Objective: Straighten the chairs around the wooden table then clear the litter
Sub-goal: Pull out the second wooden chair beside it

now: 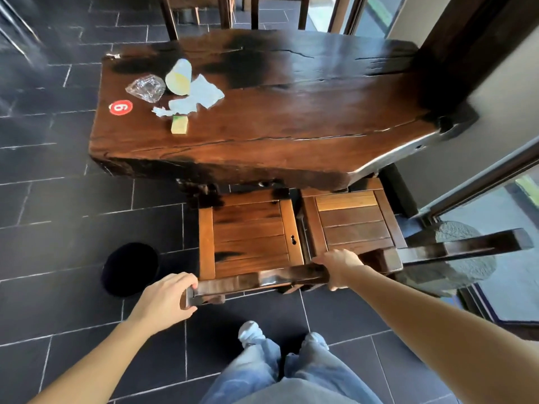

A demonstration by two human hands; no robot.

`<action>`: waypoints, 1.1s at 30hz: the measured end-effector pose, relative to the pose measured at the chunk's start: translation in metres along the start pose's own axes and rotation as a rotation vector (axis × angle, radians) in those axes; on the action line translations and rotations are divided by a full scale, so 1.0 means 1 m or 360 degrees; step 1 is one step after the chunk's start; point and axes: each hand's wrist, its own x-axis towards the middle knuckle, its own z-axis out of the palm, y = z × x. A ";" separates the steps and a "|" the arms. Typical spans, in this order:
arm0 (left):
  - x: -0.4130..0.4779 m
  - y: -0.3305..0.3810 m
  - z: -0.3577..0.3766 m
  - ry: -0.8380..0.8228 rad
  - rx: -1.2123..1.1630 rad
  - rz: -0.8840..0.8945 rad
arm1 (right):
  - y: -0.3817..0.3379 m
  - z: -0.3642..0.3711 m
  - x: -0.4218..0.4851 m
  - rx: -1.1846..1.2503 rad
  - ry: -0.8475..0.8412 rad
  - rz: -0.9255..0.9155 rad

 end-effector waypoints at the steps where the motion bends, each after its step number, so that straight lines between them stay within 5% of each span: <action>1: 0.000 0.002 0.000 0.0009 0.0002 -0.0011 | 0.000 0.001 -0.002 0.0006 0.0007 0.0003; 13: 0.001 0.014 -0.001 0.0073 0.0016 -0.0195 | -0.002 0.003 0.002 0.0014 0.0011 0.0037; 17: 0.013 0.030 -0.003 0.0301 -0.0305 -0.0669 | -0.002 0.003 0.005 0.0044 0.0036 -0.0028; 21: 0.033 0.035 -0.010 0.0178 -0.0294 -0.0954 | 0.003 0.002 0.009 0.0093 0.0067 -0.0032; 24: 0.043 0.043 -0.015 -0.0025 -0.0136 -0.0943 | 0.016 0.001 0.010 0.0184 0.0103 -0.0135; 28: 0.060 0.081 -0.008 -0.0068 -0.0371 -0.0906 | 0.064 -0.014 -0.003 0.0494 0.0334 -0.0097; 33: 0.116 0.213 0.009 -0.0160 -0.0752 -0.0388 | 0.181 -0.014 -0.013 0.0588 0.0261 0.0021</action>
